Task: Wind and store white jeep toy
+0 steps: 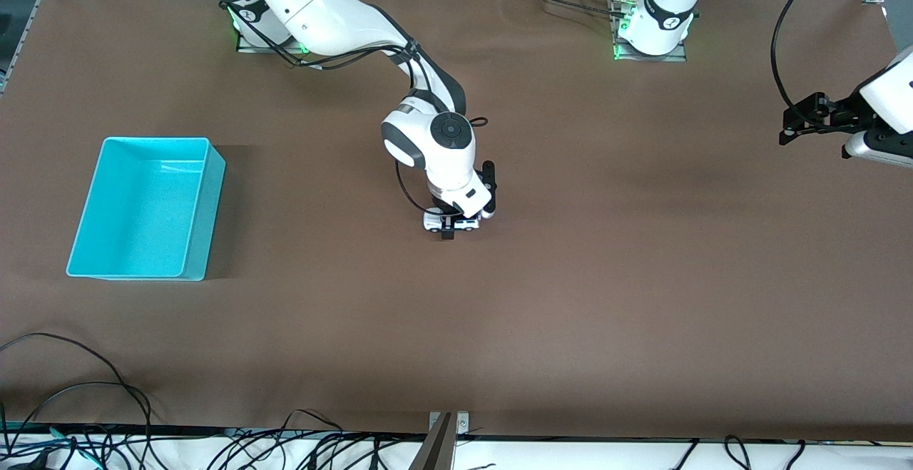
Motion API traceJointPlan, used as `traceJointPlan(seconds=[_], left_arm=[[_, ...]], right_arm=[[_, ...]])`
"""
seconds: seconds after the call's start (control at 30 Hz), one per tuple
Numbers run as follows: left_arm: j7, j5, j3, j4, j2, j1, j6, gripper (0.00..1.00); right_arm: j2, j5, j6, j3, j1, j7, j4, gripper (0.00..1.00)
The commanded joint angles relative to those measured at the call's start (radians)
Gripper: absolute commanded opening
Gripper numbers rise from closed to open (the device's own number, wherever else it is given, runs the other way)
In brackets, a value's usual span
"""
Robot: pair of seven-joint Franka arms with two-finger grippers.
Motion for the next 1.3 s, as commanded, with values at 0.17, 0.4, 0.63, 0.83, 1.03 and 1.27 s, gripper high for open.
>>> traceJointPlan(seconds=[0.17, 0.4, 0.63, 0.83, 1.03, 1.27], left_arm=[[-0.005, -0.017, -0.006, 0.021, 0.003, 0.004, -0.019, 1.00], [-0.010, -0.020, -0.012, 0.021, 0.003, 0.001, -0.019, 1.00], [-0.010, -0.020, -0.016, 0.021, 0.000, -0.014, -0.019, 1.00], [-0.008, -0.019, -0.012, 0.019, 0.002, -0.037, -0.022, 1.00], [-0.004, -0.019, -0.010, 0.019, 0.000, -0.035, -0.032, 1.00], [0.001, -0.020, -0.013, 0.021, 0.000, -0.035, -0.035, 1.00]], right_arm=[[-0.037, 0.038, -0.016, 0.000, -0.013, 0.010, 0.027, 0.17], [-0.100, 0.119, -0.088, -0.003, -0.042, 0.007, 0.027, 0.17], [-0.175, 0.177, -0.181, -0.008, -0.077, 0.003, 0.025, 0.17], [-0.235, 0.200, -0.286, -0.003, -0.137, -0.042, 0.024, 0.17], [-0.280, 0.240, -0.373, -0.003, -0.197, -0.154, 0.019, 0.17], [-0.335, 0.276, -0.461, -0.006, -0.285, -0.270, 0.009, 0.17]])
